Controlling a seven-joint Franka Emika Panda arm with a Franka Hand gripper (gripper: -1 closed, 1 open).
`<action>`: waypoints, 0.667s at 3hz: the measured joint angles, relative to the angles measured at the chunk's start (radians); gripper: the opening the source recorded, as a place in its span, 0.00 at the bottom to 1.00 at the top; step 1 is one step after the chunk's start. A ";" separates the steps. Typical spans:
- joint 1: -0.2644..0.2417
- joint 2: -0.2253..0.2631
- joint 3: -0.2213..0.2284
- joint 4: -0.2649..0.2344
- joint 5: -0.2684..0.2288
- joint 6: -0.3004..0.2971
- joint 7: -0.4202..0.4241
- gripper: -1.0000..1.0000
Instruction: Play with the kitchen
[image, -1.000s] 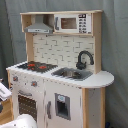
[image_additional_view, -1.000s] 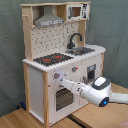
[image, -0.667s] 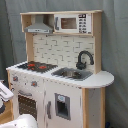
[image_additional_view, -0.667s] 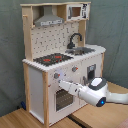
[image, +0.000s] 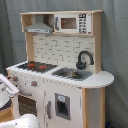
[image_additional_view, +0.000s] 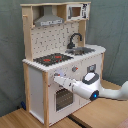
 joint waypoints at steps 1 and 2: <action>-0.069 0.000 -0.003 0.065 0.000 0.011 0.030 1.00; -0.068 0.000 -0.011 0.066 0.000 0.008 0.057 1.00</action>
